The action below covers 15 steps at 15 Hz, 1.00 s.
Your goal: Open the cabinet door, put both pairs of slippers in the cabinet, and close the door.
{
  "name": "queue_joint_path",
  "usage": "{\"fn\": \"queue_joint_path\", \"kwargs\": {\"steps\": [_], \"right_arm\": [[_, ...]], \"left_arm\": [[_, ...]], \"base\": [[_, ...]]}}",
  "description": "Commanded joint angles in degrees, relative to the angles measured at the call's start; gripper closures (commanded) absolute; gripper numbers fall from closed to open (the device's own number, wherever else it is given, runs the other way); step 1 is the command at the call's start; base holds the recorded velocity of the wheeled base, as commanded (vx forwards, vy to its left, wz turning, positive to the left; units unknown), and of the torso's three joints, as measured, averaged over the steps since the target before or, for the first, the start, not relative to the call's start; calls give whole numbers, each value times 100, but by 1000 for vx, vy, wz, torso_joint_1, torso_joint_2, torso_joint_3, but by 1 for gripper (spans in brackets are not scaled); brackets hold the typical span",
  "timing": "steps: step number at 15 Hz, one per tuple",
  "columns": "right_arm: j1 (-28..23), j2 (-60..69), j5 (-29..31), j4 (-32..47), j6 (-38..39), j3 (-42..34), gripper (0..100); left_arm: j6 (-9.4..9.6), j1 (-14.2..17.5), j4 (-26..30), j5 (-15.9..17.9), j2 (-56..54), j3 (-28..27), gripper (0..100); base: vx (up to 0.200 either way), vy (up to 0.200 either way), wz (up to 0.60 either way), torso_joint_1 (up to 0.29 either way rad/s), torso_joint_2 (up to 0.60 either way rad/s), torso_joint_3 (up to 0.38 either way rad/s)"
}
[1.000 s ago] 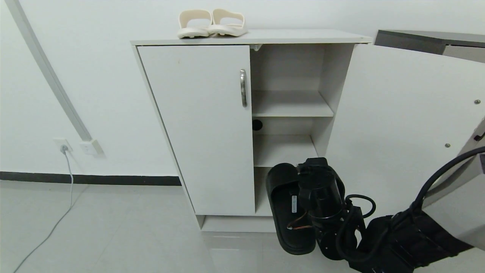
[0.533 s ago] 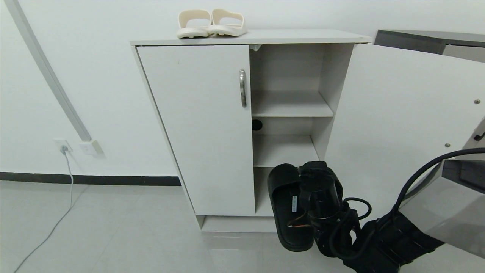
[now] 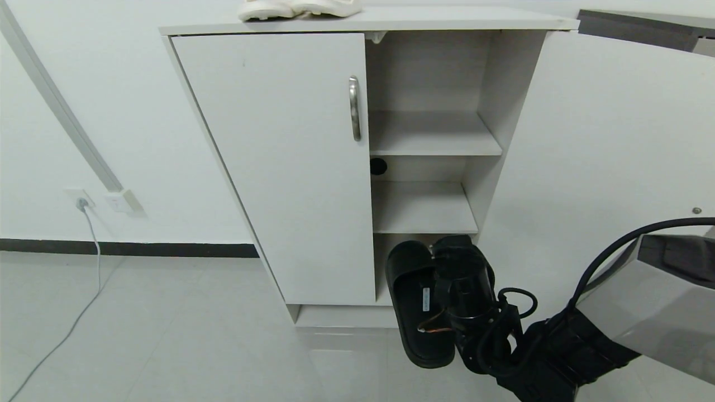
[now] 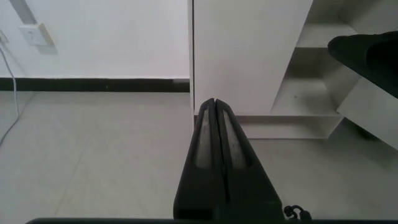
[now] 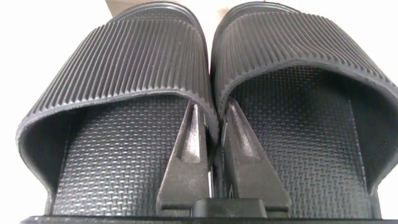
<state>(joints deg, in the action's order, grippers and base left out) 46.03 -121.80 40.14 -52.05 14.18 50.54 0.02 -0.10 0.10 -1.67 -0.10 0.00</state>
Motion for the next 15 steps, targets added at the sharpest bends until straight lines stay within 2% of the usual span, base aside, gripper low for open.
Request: {"fn": "queue_joint_path", "kwargs": {"steps": [1,8,11,13,15], "right_arm": [[-33,-81,-15,2,6,70,100],[-59,-46,-112,-42,24,123,100],[-6,130,-77,-446,-187,-18,100],[-6,183,-77,-1140,-530,-203,100],[-6,121,-77,-1509,-732,-308,100]], "left_arm": [[-2,1,-1,-9,10,0,100],[-11,1,-1,-9,10,0,100],[-11,1,-1,-9,10,0,100],[-11,1,-1,-9,10,0,100],[-11,1,-1,-9,10,0,100]], "base": [[0,0,0,2,2,-193],[0,0,0,1,1,-200],[0,0,0,2,2,-107],[0,0,0,0,0,0],[0,0,0,0,0,0]]}}
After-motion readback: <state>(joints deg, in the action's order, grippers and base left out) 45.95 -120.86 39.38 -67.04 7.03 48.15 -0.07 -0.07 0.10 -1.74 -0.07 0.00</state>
